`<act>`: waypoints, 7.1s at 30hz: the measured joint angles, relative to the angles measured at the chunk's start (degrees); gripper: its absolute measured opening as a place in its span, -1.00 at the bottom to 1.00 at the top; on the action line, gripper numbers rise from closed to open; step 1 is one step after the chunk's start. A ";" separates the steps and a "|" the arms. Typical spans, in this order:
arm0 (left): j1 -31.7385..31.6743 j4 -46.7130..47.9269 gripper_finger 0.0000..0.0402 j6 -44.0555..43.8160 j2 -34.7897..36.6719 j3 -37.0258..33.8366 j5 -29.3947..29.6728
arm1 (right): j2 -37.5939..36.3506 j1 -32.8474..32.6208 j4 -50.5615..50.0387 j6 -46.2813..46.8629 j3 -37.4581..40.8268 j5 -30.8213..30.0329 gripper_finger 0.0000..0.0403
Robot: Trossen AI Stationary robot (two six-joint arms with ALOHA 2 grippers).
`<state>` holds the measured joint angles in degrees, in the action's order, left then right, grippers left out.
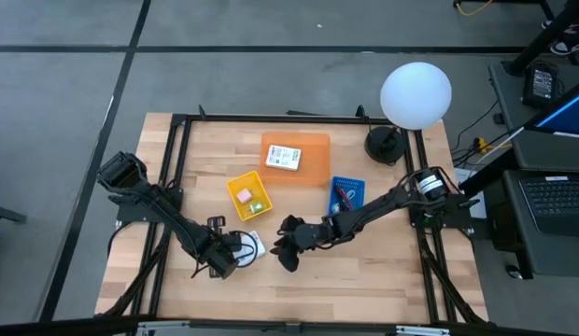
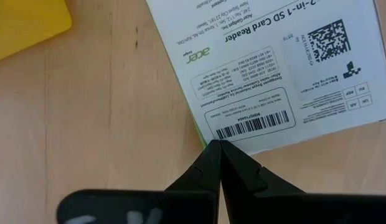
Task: Pick and place items into bin
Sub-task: Put the card reader box into the orange bin
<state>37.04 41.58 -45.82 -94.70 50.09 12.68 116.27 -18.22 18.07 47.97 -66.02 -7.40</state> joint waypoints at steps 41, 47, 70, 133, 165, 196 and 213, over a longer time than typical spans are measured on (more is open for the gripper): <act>0.02 -2.36 -0.98 0.06 -0.02 -0.13 4.78 | 11.42 2.09 -8.03 2.92 -12.19 4.31 -0.36; 0.00 -2.81 -0.98 -0.05 -0.04 -0.13 4.54 | 9.94 3.25 -10.88 1.09 -12.13 6.32 -0.36; 0.09 -3.15 -0.98 0.06 -0.07 -0.02 4.29 | 4.79 8.52 -21.60 -1.90 -12.35 15.39 -0.36; 0.11 -4.33 -0.98 -7.98 -0.07 -0.04 5.64 | 1.59 8.74 -27.79 -8.33 -12.24 17.37 0.09; 1.11 -4.66 -0.98 -8.03 -0.07 -0.06 7.54 | 8.17 3.08 -18.52 9.90 -12.39 4.77 0.25; 1.14 -6.05 -0.98 -7.39 -0.07 -0.04 8.75 | 9.00 3.10 -7.94 5.92 -12.15 7.31 -0.15; 3.78 -6.94 -0.98 -1.39 2.76 0.04 8.34 | 8.45 3.48 -7.35 1.82 -12.41 10.36 -0.86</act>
<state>40.82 34.64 -47.20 -91.94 50.13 21.03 124.72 -14.73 10.72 49.79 -78.43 2.96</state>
